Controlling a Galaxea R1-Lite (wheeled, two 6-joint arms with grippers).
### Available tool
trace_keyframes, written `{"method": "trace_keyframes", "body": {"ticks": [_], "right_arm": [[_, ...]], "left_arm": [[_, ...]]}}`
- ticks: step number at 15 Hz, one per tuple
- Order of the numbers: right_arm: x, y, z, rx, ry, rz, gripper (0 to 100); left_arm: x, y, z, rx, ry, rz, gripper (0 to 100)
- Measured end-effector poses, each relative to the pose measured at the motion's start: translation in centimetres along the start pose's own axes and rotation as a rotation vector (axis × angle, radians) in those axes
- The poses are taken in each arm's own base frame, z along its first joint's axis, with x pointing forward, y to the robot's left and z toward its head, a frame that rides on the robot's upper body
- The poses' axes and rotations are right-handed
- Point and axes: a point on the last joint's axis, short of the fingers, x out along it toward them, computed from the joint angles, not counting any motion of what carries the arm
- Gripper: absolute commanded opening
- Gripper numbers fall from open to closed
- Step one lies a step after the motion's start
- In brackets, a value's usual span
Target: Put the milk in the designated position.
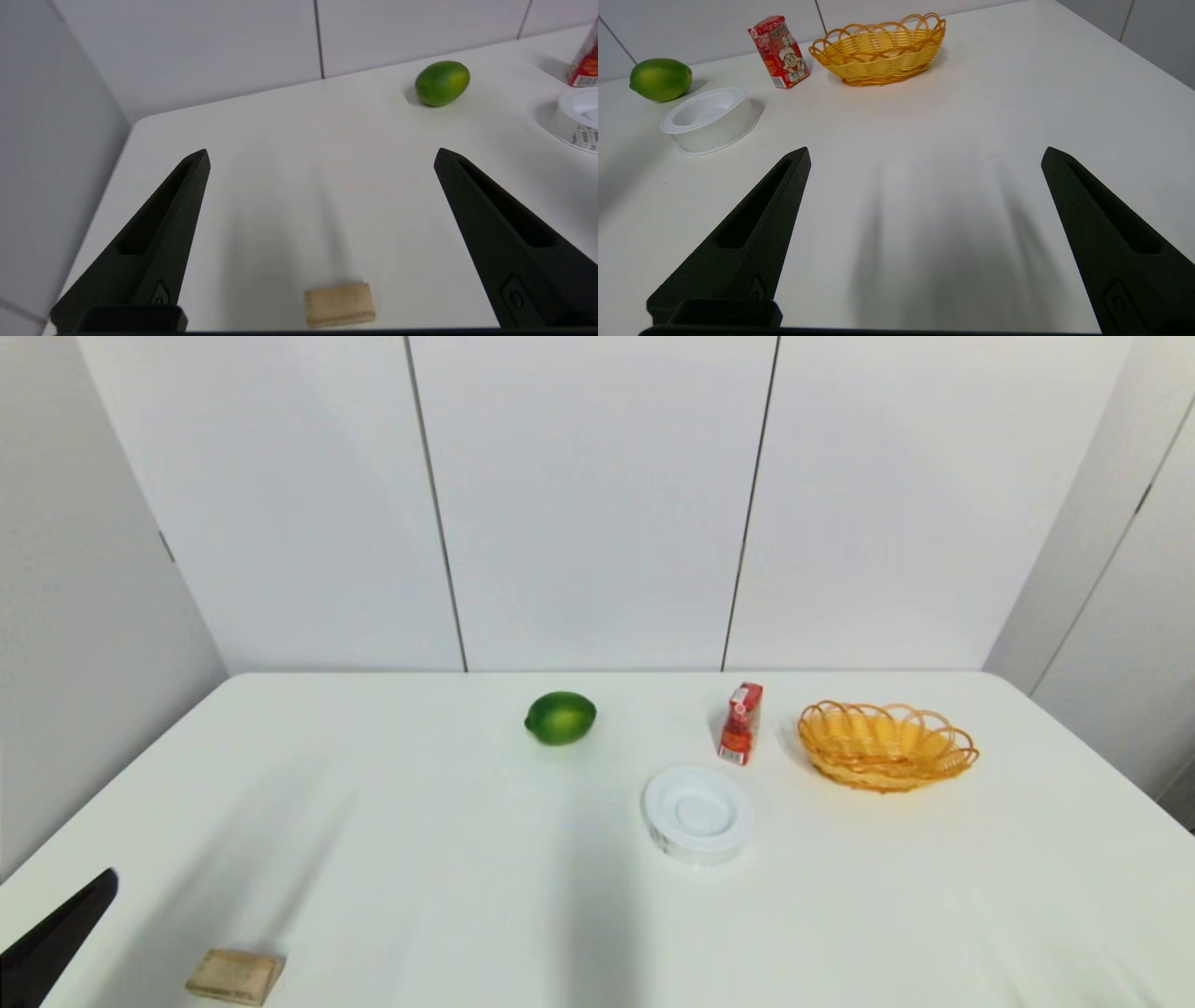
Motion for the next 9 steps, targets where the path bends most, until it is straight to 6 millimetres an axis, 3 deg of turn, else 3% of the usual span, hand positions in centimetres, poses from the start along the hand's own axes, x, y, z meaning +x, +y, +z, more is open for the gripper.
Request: {"method": "trace_keyframes", "body": {"ticks": [4,6,9], "right_arm": [[0.0,0.0,0.0,0.0,0.0,0.0,100],[0.0,0.0,0.0,0.0,0.0,0.0,100],[0.0,0.0,0.0,0.0,0.0,-0.001,100]], "left_arm": [[-4.5,-1.1,-4.0,0.014,-0.059,0.083,100],[-5.1,-1.7,-7.1,0.03,-0.04,0.096,100],[-5.2,-2.1,-9.5,0.034,0.006,0.097,100]]}}
